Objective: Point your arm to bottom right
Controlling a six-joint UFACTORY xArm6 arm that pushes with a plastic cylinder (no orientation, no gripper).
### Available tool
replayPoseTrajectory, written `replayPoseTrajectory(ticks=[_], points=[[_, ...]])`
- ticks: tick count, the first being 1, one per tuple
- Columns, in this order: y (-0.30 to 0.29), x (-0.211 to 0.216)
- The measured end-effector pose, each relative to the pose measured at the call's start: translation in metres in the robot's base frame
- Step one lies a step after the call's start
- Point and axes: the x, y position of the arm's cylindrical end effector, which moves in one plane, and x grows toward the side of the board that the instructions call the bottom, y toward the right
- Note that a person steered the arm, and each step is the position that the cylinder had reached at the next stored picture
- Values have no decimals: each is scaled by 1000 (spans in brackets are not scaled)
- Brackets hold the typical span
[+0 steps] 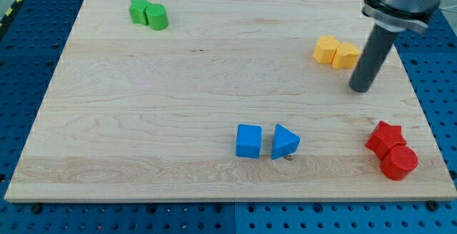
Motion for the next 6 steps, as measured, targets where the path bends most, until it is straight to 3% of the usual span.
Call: replayPoseTrajectory(ticks=[2,3,5,6], points=[[92,49],[101,88],[79,162],[50,162]])
